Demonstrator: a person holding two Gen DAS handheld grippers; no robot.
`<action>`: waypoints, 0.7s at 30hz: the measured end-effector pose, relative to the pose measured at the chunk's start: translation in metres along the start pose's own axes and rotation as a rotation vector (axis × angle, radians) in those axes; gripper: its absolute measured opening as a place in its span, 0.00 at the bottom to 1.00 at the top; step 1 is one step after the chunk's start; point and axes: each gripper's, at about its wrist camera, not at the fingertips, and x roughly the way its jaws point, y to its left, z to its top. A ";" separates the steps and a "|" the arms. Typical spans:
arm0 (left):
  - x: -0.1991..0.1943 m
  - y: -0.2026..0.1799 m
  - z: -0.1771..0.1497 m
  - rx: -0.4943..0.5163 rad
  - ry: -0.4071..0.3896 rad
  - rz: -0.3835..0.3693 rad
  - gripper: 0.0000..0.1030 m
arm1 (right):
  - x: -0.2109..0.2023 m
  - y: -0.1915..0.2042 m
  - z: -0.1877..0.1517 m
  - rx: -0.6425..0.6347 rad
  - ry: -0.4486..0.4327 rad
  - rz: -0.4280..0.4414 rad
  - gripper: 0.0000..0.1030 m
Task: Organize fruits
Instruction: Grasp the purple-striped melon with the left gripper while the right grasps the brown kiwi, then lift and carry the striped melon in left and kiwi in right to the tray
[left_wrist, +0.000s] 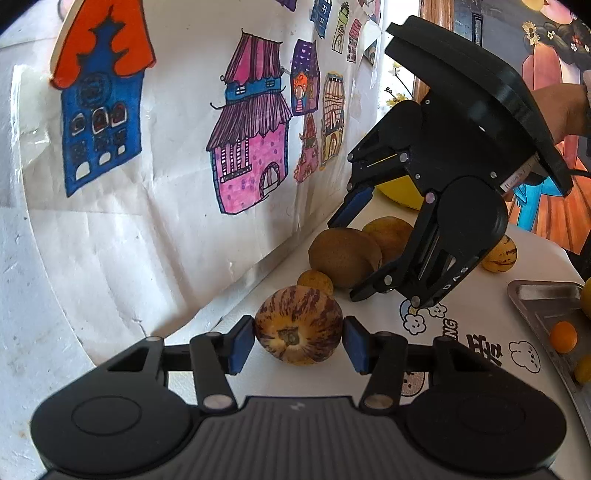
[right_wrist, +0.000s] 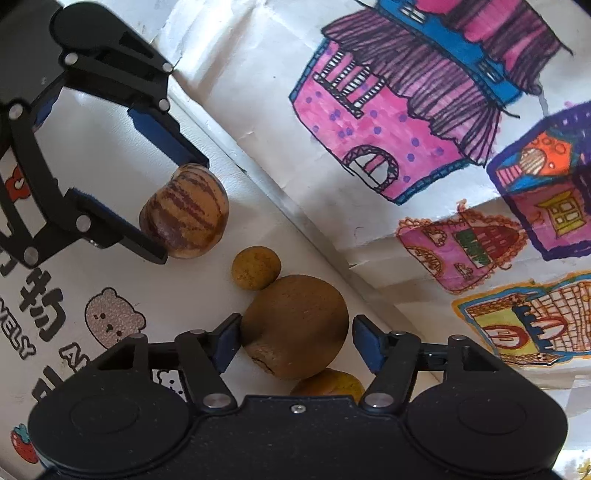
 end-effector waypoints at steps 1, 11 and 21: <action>0.000 0.001 0.000 -0.007 -0.001 -0.001 0.55 | 0.000 -0.003 0.001 0.016 -0.005 0.008 0.63; -0.011 0.002 -0.007 -0.066 -0.001 0.012 0.54 | -0.020 0.013 -0.015 0.130 -0.121 -0.100 0.62; -0.029 -0.008 -0.018 -0.115 -0.005 0.100 0.54 | -0.039 0.068 -0.028 0.241 -0.189 -0.366 0.61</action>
